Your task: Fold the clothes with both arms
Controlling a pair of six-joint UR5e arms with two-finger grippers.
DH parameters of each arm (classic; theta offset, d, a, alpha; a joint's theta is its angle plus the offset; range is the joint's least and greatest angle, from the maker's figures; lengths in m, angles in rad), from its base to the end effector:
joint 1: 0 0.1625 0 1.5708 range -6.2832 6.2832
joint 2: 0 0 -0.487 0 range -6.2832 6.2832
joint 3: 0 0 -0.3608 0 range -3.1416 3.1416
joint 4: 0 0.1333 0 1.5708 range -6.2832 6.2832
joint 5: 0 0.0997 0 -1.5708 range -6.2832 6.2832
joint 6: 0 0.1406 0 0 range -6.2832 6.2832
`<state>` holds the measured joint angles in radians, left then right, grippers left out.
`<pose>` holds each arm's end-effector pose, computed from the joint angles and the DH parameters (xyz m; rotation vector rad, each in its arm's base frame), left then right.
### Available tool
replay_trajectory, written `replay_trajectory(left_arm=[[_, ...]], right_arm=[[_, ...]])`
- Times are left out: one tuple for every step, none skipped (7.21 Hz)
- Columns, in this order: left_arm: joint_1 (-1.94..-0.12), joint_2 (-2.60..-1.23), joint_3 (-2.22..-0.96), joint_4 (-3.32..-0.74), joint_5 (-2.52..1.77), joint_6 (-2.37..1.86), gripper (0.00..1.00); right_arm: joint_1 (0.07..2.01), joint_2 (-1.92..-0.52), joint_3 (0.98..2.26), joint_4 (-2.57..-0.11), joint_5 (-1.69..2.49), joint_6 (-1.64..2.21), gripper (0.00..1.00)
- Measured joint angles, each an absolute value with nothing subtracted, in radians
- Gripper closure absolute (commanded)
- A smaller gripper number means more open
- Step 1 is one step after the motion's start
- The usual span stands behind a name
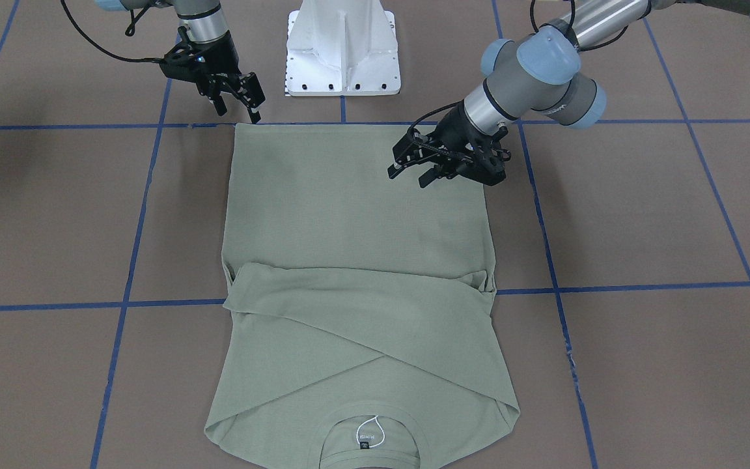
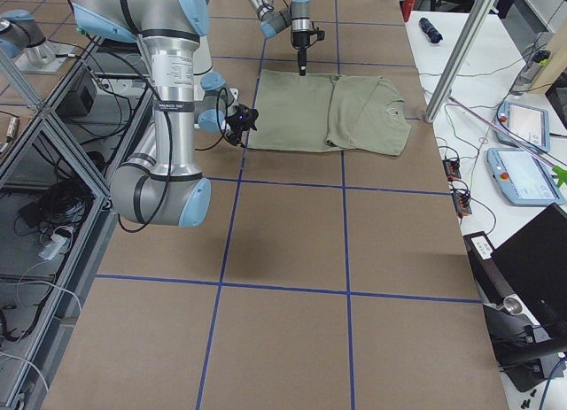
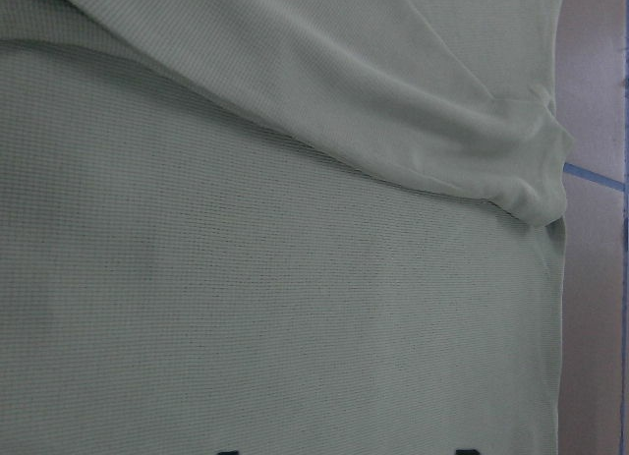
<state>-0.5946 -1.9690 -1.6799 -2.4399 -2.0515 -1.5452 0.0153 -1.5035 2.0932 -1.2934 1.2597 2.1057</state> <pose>0.4967 -0.4183 0.3624 0.0286 1.3998 -0.1423 -0.4964 -0.1840 0.4583 0.0617 -0.9226 0.6460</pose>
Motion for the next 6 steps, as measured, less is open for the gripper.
replay_trajectory(left_arm=[[-0.595, -1.967, -1.681, -2.44, -2.053, -1.551, 0.2], [-0.595, -1.967, -1.681, -2.44, -2.052, -1.553, 0.2], [-0.596, -1.968, -1.681, -2.44, -2.052, -1.554, 0.2], [-0.598, -1.968, -1.681, -2.44, -2.051, -1.555, 0.2], [-0.601, -1.968, -1.682, -2.44, -2.052, -1.555, 0.2], [-0.604, -1.968, -1.682, -2.44, -2.053, -1.555, 0.2]], right_arm=[[0.013, -1.485, 2.072, -1.298, 1.257, 2.121, 0.19], [0.013, -1.477, 2.063, -1.3, 1.256, 2.127, 0.27], [0.014, -1.478, 2.06, -1.301, 1.255, 2.129, 0.38], [0.015, -1.484, 2.059, -1.301, 1.254, 2.13, 0.63], [0.016, -1.486, 2.057, -1.301, 1.254, 2.131, 1.0], [0.016, -1.488, 2.057, -1.301, 1.253, 2.13, 1.0]])
